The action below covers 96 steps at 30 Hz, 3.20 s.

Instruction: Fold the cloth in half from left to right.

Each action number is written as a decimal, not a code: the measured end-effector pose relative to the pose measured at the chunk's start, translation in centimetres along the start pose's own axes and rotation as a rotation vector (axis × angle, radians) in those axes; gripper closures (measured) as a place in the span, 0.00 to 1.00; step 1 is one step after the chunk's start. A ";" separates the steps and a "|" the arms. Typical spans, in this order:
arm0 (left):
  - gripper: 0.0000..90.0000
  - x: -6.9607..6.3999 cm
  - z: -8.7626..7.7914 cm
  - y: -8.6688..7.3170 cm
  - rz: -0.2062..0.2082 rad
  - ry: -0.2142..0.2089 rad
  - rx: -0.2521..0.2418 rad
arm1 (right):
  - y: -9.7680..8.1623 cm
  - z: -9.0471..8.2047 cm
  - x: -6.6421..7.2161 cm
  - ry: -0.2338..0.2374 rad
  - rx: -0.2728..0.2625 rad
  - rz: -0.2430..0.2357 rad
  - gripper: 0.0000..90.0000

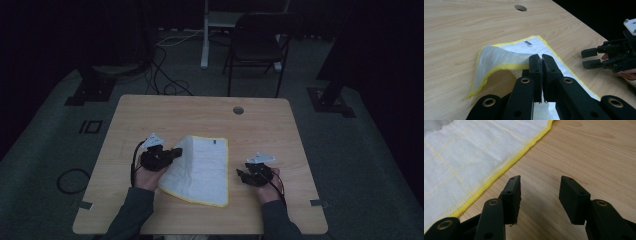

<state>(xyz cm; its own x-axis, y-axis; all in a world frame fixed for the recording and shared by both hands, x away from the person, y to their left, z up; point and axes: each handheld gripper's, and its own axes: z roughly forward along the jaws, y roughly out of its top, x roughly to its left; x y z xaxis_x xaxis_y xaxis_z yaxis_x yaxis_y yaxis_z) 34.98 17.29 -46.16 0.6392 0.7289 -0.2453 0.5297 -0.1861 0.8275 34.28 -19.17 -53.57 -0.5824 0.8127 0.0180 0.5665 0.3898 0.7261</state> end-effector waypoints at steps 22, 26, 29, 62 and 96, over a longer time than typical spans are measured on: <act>0.97 -1.3 1.4 0.7 0.011 -0.035 0.009 | 0.0 0.1 0.0 0.001 0.001 -0.003 0.58; 0.97 -1.4 1.8 0.8 0.008 -0.039 0.007 | 0.0 0.1 0.0 0.002 0.002 -0.004 0.58; 0.97 -1.6 2.1 0.8 0.009 -0.043 0.009 | 0.0 0.1 0.0 0.001 0.001 -0.003 0.58; 0.97 -3.3 6.5 0.0 0.033 -0.085 0.099 | 0.0 0.0 0.0 0.000 0.001 0.002 0.58; 0.67 -2.7 3.6 -0.8 0.048 -0.027 0.074 | -0.1 0.0 -0.1 -0.001 0.001 -0.002 0.58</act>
<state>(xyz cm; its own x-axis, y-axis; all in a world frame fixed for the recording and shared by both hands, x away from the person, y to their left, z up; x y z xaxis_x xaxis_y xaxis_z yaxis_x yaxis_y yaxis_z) 34.88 13.12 -48.00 0.6788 0.7004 -0.2207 0.5373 -0.2689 0.7994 34.32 -19.25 -53.63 -0.5827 0.8125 0.0158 0.5657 0.3916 0.7257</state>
